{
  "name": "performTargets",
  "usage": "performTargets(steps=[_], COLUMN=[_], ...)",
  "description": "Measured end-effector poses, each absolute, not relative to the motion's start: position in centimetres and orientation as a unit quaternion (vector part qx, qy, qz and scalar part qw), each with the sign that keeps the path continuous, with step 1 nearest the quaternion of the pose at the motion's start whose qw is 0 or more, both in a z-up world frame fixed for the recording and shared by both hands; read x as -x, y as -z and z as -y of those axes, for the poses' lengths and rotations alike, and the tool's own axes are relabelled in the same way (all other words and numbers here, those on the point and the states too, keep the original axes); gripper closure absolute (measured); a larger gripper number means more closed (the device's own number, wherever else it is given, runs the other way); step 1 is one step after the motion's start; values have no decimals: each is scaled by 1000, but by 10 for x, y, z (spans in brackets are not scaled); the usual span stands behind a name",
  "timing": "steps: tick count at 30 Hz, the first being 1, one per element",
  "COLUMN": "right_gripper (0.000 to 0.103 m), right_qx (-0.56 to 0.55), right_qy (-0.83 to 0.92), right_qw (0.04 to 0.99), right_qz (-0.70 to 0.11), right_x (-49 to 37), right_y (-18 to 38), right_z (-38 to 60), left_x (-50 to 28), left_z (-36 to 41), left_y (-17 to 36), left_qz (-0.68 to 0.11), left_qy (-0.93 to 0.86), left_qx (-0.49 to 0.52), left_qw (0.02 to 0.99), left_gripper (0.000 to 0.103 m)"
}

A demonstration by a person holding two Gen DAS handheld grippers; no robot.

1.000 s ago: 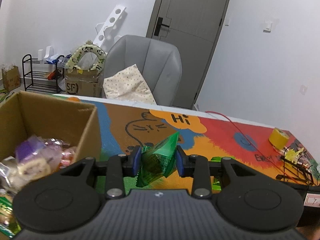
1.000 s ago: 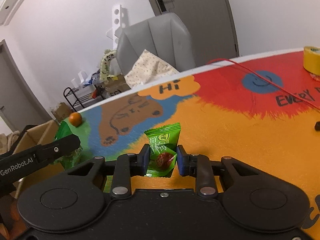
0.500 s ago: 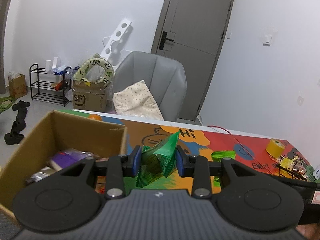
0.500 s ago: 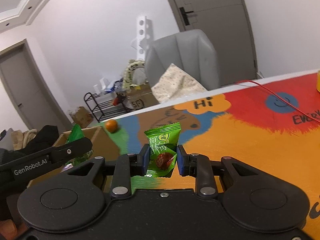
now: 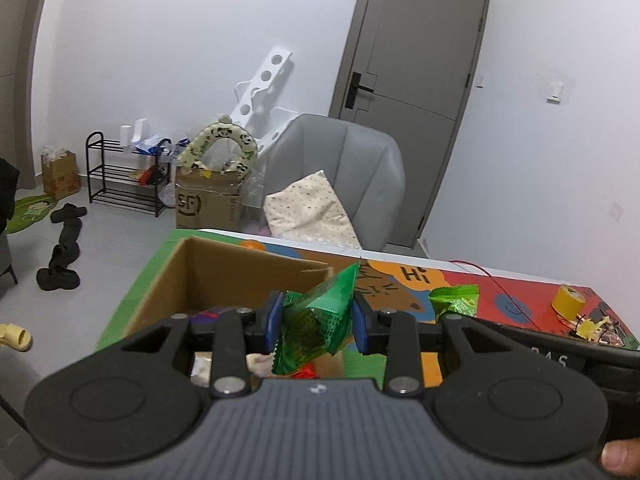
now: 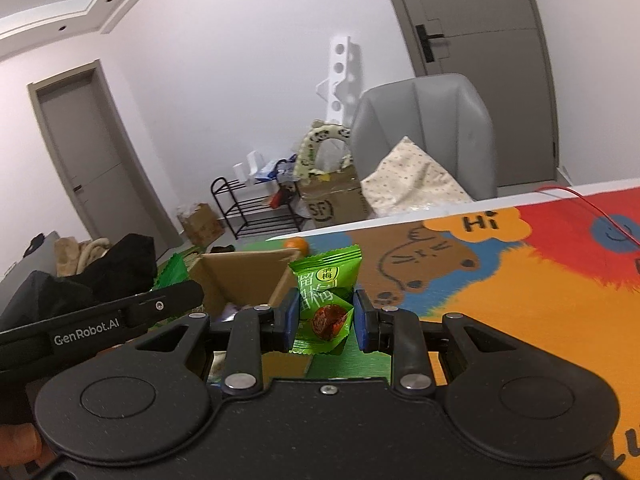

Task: Organize snacks
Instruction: 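Carry the green packet and green candy over the box with both grippers, then open both grippers to drop the green packets into the box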

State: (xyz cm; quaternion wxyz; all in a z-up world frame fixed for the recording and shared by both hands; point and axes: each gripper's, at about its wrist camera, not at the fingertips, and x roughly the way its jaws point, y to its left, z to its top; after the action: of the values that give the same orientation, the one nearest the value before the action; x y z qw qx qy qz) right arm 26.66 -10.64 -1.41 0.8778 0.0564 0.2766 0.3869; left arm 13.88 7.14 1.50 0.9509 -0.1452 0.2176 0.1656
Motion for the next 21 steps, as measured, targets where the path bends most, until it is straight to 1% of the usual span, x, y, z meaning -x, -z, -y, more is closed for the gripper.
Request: performTargets(steps=[9, 17, 21], right_gripper=[77, 77, 77], right_qx=[-35, -20, -15], right_qy=[-410, -422, -427], right_qw=[870, 863, 858], right_qz=[-271, -278, -284], right_x=[-251, -244, -242], right_y=[7, 9, 11], right_z=[80, 60, 51], left_x=[-117, -113, -109], left_z=[-100, -120, -123], left_y=[-14, -5, -4], left_qz=[-221, -235, -234], left_qy=[-185, -194, -202], left_qx=[162, 178, 174], left_qw=[944, 936, 935], left_gripper=[68, 68, 64])
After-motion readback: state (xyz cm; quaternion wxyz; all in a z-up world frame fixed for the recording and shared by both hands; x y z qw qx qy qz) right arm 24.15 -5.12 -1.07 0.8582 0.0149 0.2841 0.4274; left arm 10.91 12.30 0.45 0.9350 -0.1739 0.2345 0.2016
